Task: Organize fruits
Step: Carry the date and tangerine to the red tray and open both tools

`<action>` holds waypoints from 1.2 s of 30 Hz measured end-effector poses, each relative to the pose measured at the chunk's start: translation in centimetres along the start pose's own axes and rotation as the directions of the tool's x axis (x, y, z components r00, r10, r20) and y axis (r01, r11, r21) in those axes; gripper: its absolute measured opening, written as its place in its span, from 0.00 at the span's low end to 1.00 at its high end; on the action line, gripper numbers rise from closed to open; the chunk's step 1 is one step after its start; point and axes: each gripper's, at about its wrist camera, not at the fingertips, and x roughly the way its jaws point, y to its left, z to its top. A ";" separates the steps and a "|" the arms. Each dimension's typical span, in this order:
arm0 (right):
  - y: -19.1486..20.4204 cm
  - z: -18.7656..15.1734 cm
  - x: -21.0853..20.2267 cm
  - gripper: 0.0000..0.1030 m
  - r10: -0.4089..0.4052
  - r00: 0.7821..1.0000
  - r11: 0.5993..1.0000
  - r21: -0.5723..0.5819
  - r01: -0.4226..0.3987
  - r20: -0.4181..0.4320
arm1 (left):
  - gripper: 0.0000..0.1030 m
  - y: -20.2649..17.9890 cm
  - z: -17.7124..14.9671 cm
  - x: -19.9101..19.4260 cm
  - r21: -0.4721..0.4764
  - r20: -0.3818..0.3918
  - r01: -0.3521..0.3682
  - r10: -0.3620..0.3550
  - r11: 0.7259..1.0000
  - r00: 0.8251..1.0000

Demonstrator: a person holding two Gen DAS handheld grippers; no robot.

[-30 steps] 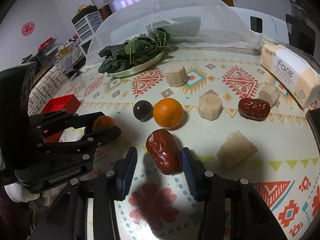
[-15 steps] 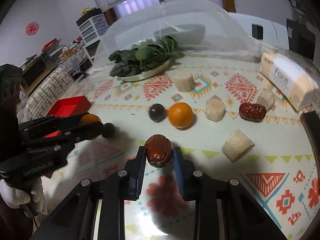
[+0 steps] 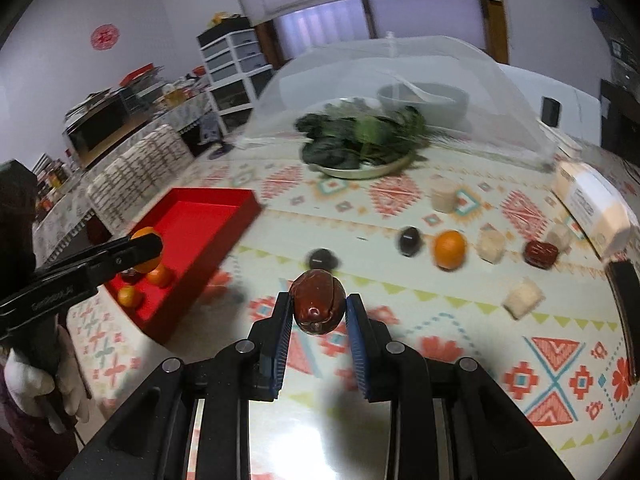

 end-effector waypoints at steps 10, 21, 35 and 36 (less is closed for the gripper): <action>8.5 1.2 3.4 0.29 0.104 0.993 0.989 -0.099 -0.108 -0.047 | 0.35 9.7 -1.0 -2.4 -0.181 0.024 -0.088 0.094 0.979 0.995; 11.9 0.0 5.2 0.29 0.157 0.983 0.981 -0.104 -0.167 -0.095 | 0.35 11.1 -2.1 -4.0 -0.222 0.052 -0.080 0.094 0.972 0.994; 10.8 -1.3 4.1 0.29 0.173 0.981 0.982 -0.054 -0.178 -0.088 | 0.35 5.5 -2.7 -3.8 -0.118 0.059 -0.147 0.155 0.982 0.986; 10.8 -1.2 4.2 0.29 0.172 0.981 0.983 -0.055 -0.177 -0.088 | 0.35 5.4 -2.6 -3.7 -0.113 0.056 -0.152 0.159 0.982 0.986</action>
